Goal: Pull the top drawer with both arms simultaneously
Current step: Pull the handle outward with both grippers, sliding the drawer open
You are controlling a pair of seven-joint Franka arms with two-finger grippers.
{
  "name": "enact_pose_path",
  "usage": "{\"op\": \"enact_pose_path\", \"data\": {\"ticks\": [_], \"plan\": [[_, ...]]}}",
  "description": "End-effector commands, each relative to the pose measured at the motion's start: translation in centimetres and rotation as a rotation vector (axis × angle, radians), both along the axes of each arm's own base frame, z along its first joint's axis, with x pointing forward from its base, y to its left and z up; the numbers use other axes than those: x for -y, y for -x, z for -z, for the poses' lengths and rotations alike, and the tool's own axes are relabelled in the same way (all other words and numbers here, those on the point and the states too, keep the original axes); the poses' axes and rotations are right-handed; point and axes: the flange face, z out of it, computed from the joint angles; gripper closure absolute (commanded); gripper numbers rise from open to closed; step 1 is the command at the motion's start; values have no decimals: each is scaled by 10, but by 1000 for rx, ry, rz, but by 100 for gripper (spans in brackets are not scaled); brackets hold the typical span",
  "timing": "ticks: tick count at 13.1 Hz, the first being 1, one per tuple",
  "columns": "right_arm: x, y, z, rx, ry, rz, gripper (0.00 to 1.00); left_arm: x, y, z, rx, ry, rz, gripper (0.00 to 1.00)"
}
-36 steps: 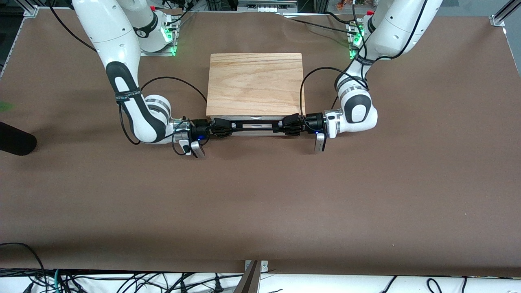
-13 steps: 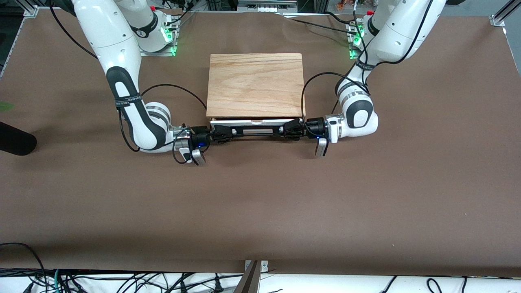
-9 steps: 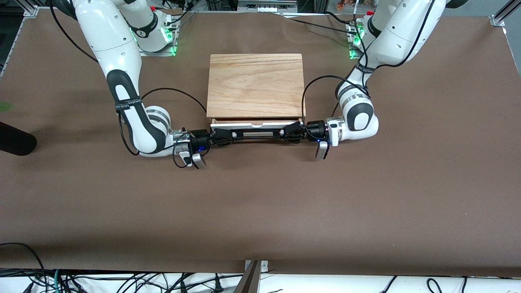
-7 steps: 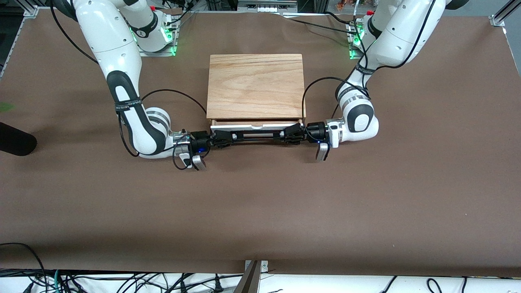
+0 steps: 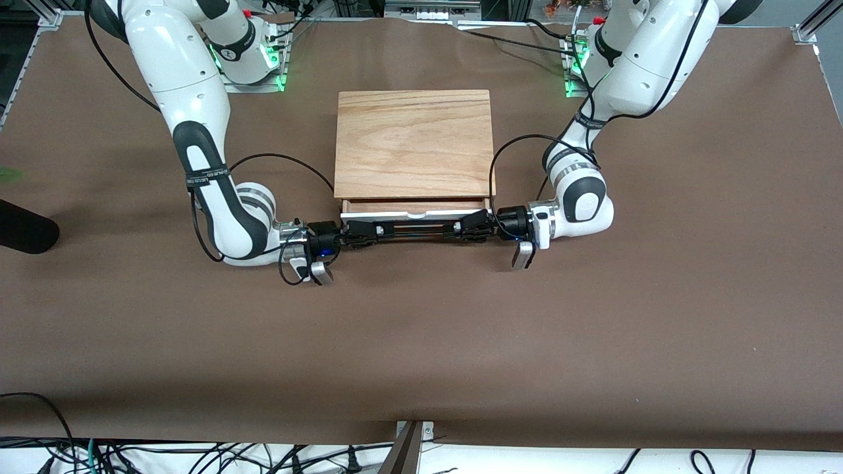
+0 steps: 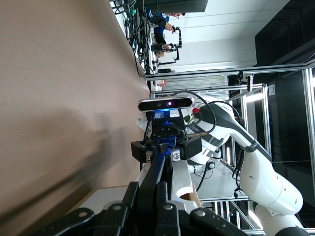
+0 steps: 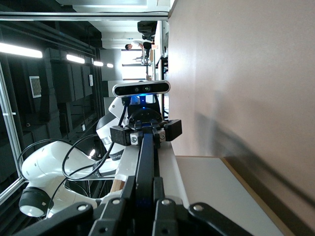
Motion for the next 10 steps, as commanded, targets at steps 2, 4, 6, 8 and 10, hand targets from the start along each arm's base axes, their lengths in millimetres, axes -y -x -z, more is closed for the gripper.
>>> {"op": "enact_pose_path", "data": {"ticks": [2,4,6,8,10], "plan": [[37,-64,-59,36,-73,134,94,-34,-13,7,-17,-45,-83,100],[43,-63,-56,33,-62,131,94,-39,-18,5,-15,-46,-93,100],[49,-65,-61,42,-57,121,94,-49,-26,-6,-47,-63,-70,100],[54,-68,-63,45,-67,121,94,-53,-34,-12,-50,-64,-69,100],[56,-68,-63,46,-67,124,94,-54,-35,-9,-59,-64,-70,100]]}}
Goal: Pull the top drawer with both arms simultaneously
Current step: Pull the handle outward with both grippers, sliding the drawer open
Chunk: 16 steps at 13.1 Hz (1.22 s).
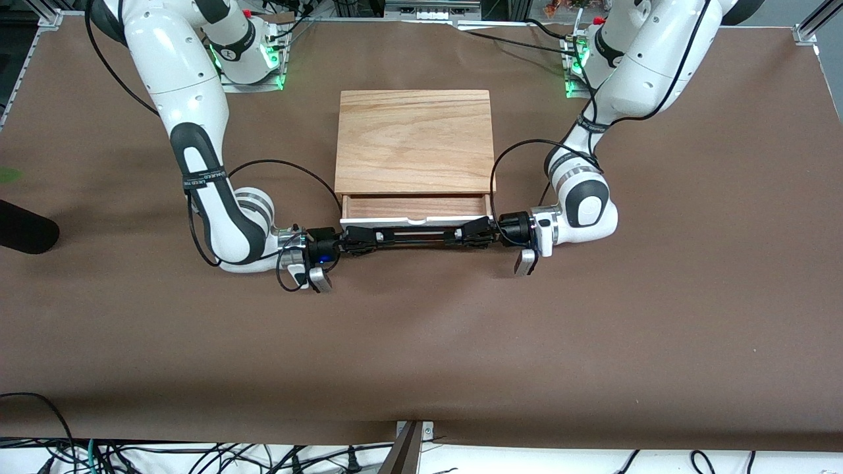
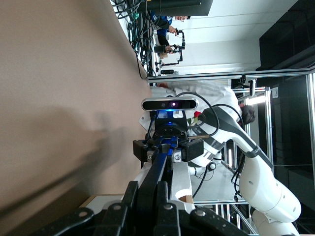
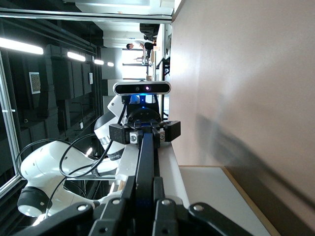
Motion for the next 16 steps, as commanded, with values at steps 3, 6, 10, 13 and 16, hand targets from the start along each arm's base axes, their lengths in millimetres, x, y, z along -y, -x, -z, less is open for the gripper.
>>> {"op": "enact_pose_path", "data": {"ticks": [3,6,10,13,16], "plan": [[61,-57,-58,13,-72,134,94,-56,-20,8,-47,-59,-73,100],[62,-62,-63,28,-75,136,94,-57,-31,3,-37,-54,-82,100],[62,-71,-71,3,-71,146,94,-64,-45,1,-57,-49,-102,100],[62,-75,-69,8,-68,150,94,-68,-53,7,-83,-48,-111,100],[69,-89,-62,23,-71,164,94,-70,-53,8,-94,-50,-117,100]]}}
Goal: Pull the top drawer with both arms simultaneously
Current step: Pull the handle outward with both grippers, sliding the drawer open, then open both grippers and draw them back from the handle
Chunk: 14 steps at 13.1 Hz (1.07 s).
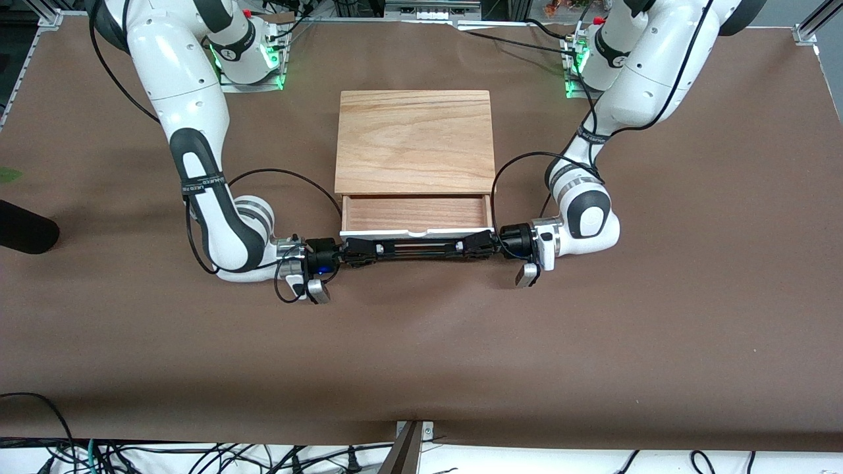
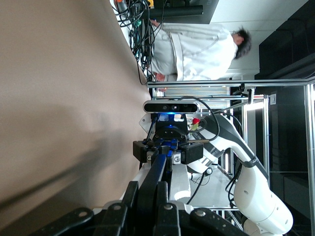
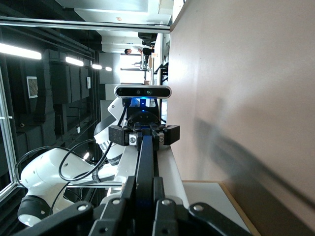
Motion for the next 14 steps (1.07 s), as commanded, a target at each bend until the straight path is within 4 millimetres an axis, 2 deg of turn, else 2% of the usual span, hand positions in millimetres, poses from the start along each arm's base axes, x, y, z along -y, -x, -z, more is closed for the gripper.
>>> {"op": "enact_pose_path", "data": {"ticks": [1,6,11,13,14], "plan": [[71,-65,-59,17,-81,145,94,-67,-26,5,-61,-65,-105,100],[71,-69,-60,28,-82,145,94,-73,-41,-9,-96,-86,-82,100],[74,-69,-60,28,-83,148,94,-73,-42,-9,-98,-90,-85,100],[75,-69,-60,28,-83,144,92,-72,-48,-16,-84,-83,-89,100],[74,-69,-61,30,-85,141,87,-72,-49,-17,-87,-82,-89,100]]}}
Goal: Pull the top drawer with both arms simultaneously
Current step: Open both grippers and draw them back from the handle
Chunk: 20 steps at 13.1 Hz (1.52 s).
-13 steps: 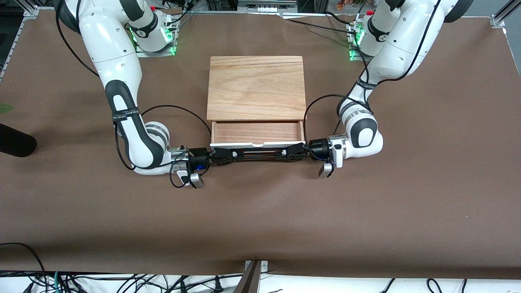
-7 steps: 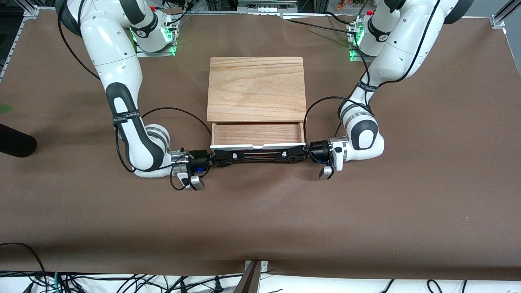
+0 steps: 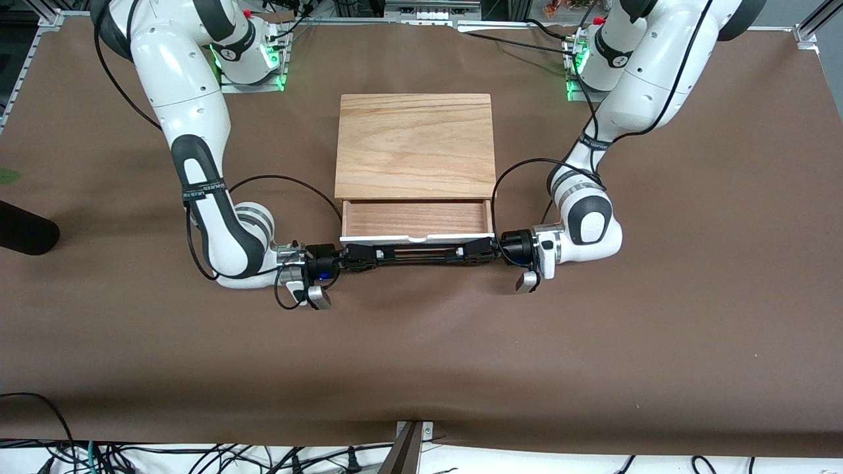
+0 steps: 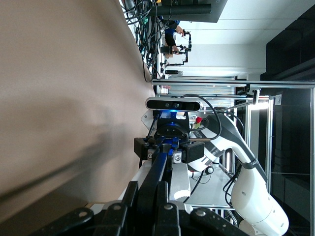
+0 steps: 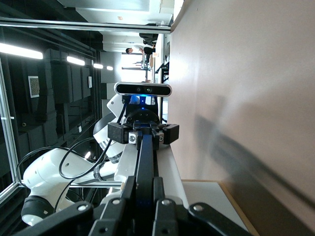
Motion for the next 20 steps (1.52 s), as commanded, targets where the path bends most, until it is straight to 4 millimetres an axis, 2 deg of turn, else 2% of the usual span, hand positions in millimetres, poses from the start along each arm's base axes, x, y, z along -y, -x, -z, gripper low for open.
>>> {"op": "enact_pose_path", "data": {"ticks": [1,2,3,6,7,8,9,12,14,15,16,17,18,20], "plan": [[75,-59,-64,31,-80,143,84,-71,-34,-13,-54,-69,-111,100],[74,-59,-65,32,-79,141,71,-71,-34,-13,-63,-67,-112,100],[74,-59,-66,34,-78,138,64,-73,-36,-14,-62,-67,-116,100],[77,-57,-65,39,-58,123,70,-76,-42,-17,-67,-64,-125,100],[81,-58,-65,39,-58,127,64,-77,-42,-17,-69,-64,-126,100],[80,-58,-66,41,-56,126,12,-78,-42,-18,-69,-64,-128,100],[81,-58,-67,47,-41,115,0,-78,-42,-18,-67,-64,-128,100],[106,-60,-69,71,24,81,0,-79,-40,-15,-74,-66,-129,100],[112,-60,-84,79,87,44,0,-79,-40,-15,-73,-66,-129,100],[124,-61,-96,45,146,40,0,-79,-38,-13,-66,-68,-127,100],[129,-62,-113,4,200,33,0,-82,-37,-13,-67,-72,-129,78],[131,-61,-130,-29,258,22,0,-82,-35,-12,-69,-74,-128,45],[135,-58,-143,-35,324,1,0,-82,-35,-15,-53,-75,-127,0],[141,-54,-161,-1,434,-41,0,-85,-35,-21,-43,-76,-130,0]]}}
